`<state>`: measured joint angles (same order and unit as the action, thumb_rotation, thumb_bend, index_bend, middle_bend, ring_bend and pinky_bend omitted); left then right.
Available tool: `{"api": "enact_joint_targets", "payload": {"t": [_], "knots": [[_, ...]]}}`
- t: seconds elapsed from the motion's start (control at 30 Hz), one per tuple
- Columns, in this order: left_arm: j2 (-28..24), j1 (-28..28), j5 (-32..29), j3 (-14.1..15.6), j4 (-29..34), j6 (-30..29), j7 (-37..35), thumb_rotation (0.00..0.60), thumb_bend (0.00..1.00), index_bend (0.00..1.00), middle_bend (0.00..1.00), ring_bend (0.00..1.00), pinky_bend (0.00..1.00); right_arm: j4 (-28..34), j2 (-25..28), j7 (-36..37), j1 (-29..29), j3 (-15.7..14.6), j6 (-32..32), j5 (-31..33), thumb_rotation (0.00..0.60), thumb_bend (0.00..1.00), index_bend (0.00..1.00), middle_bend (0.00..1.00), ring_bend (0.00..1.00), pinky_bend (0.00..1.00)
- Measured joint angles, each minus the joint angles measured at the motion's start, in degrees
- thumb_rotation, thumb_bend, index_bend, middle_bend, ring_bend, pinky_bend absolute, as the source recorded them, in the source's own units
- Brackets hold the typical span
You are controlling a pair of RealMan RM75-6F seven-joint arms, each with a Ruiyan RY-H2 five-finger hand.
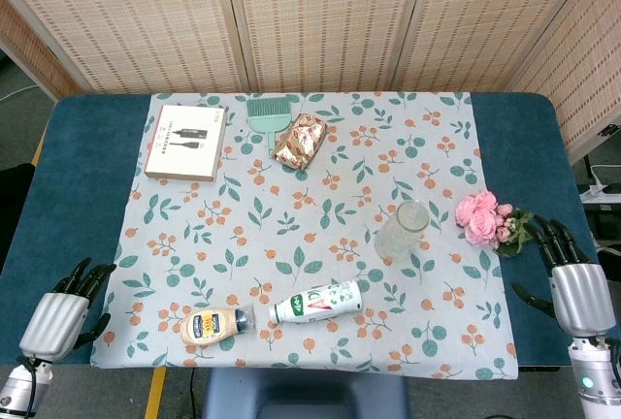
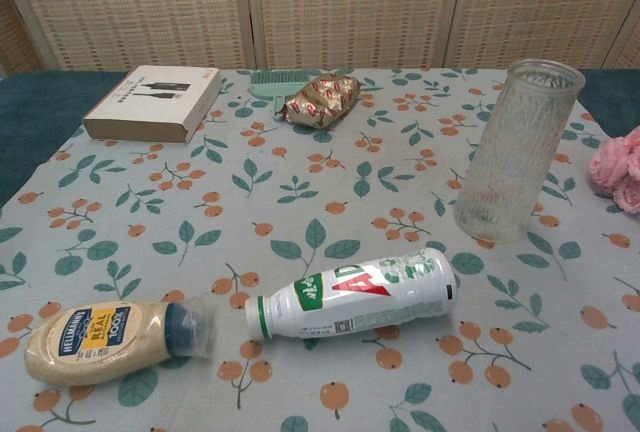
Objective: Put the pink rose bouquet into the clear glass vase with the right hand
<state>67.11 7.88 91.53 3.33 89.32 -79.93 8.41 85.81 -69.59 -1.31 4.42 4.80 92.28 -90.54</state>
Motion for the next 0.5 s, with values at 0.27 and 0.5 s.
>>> {"api": "enact_joint_targets", "payload": {"t": [0.27,0.5], "knots": [[0.08,0.01,0.18,-0.02,0.01,-0.12,0.31,0.6,0.35,0.1,0.14,0.05,0.28,-0.31,-0.38,-2.36,0.31,0.46,-0.83,0.81,0.6,0.05,0.21,0.72,0.6,0.76],[-0.27,-0.07,0.14,-0.01,0.22,-0.35,-0.3,0.6,0.35,0.1,0.14,0.05,0.28,-6.24,-4.96,-3.57,1.86,2.63,-0.71,1.97,0.6,0.01,0.29,0.96,0.85,1.0]]}}
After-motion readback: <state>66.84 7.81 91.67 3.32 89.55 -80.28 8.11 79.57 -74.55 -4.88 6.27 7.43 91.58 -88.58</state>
